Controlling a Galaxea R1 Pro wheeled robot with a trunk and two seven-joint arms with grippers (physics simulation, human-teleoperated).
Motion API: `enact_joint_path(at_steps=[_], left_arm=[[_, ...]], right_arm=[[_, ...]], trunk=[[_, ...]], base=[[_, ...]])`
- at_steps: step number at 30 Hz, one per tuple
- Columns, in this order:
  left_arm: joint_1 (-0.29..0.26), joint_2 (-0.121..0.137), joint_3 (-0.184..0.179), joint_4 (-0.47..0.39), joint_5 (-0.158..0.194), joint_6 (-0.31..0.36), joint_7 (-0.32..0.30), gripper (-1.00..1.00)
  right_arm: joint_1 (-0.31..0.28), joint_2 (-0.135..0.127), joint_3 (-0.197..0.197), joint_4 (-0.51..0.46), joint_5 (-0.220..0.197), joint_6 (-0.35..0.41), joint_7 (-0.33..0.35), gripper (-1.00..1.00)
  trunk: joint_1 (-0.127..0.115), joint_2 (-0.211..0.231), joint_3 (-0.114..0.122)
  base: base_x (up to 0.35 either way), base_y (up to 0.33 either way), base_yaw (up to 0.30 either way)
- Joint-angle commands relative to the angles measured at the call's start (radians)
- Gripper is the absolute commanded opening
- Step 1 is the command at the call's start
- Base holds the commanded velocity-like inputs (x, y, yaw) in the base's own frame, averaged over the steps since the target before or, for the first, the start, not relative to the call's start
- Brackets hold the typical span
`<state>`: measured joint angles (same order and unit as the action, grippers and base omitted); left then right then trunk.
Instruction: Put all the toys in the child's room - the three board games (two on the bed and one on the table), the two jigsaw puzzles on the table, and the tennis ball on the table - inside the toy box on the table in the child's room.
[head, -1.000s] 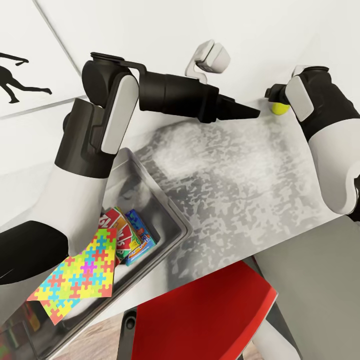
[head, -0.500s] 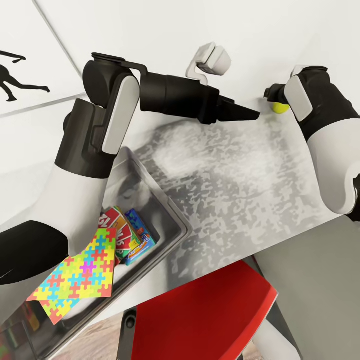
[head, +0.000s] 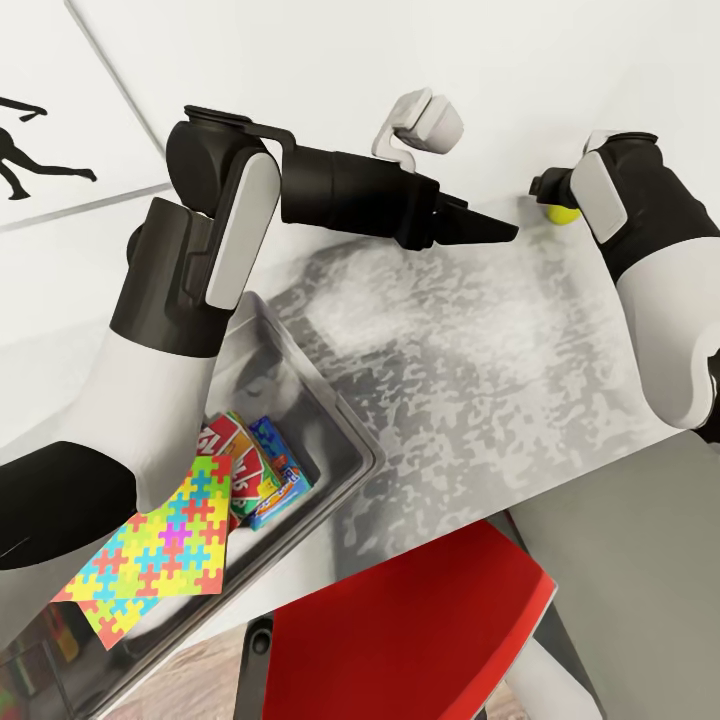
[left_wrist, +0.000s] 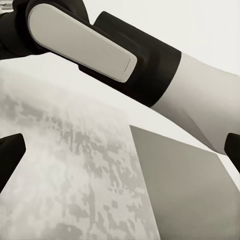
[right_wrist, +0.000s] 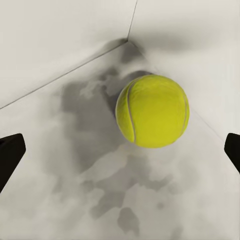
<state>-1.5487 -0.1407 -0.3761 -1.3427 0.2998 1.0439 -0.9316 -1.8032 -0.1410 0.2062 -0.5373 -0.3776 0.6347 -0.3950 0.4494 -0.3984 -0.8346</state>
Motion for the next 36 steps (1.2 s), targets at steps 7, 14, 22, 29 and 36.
enact_joint_path(at_steps=[7,14,22,29,36], left_arm=[[-0.001,0.0,0.002,0.0,-0.003,0.003,-0.004,1.0],[-0.001,0.0,0.002,0.0,-0.004,0.003,-0.004,1.0],[-0.005,-0.004,0.007,0.001,-0.004,0.003,-0.004,1.0],[-0.016,-0.011,0.008,0.009,-0.017,0.003,-0.004,1.0],[-0.019,-0.027,0.006,0.041,-0.021,0.003,-0.004,1.0]], right_arm=[[-0.001,-0.003,0.007,-0.001,-0.011,0.004,-0.008,1.0],[-0.001,-0.003,0.006,-0.001,-0.011,0.005,-0.008,1.0],[-0.001,-0.004,0.007,-0.002,-0.011,0.004,-0.008,1.0],[-0.001,-0.005,0.007,-0.003,-0.011,0.003,-0.008,1.0],[-0.002,-0.006,0.007,-0.003,-0.011,0.004,-0.008,1.0]], trunk=[[0.001,-0.002,-0.005],[0.001,-0.002,-0.016],[0.001,-0.002,-0.021],[0.001,-0.002,-0.022],[0.001,-0.002,-0.029]], base=[[0.0,0.0,0.0],[0.0,0.0,0.0],[0.0,0.0,0.0],[0.0,0.0,0.0],[0.0,0.0,0.0]])
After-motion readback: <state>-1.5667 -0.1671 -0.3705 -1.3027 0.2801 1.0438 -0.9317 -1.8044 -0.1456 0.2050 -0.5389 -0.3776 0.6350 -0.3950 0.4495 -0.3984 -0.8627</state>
